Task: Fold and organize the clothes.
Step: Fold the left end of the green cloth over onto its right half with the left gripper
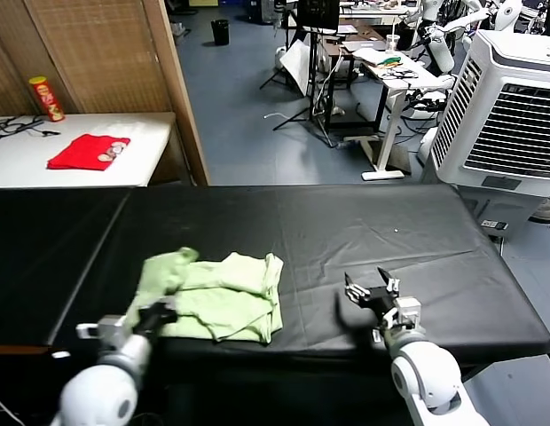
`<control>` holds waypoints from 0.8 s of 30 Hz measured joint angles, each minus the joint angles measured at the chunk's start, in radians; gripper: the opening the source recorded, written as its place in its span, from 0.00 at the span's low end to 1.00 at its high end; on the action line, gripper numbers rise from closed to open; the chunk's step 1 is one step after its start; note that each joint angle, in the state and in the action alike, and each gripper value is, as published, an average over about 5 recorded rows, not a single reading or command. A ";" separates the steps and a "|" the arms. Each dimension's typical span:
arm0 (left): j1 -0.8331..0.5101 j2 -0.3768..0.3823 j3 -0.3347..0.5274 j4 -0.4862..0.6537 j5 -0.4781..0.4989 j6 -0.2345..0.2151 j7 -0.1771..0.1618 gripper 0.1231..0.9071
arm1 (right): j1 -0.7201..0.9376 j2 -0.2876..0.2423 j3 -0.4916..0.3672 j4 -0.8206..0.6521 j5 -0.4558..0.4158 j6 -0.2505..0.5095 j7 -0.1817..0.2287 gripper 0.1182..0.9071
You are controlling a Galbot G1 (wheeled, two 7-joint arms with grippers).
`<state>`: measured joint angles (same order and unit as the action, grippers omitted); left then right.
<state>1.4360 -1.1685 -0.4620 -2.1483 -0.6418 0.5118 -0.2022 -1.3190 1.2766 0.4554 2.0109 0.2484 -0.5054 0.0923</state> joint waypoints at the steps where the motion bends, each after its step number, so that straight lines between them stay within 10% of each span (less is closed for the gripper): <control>1: -0.013 -0.011 0.024 0.000 -0.021 0.003 -0.006 0.05 | -0.004 0.001 0.004 0.002 -0.002 0.000 0.000 0.86; 24: -0.119 -0.169 0.199 0.041 -0.049 0.014 -0.030 0.07 | 0.000 0.028 -0.035 -0.016 -0.030 0.046 -0.052 0.86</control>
<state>1.3165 -1.3378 -0.2630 -2.1074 -0.6912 0.5255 -0.2319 -1.3195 1.3045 0.4200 1.9949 0.2181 -0.4592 0.0401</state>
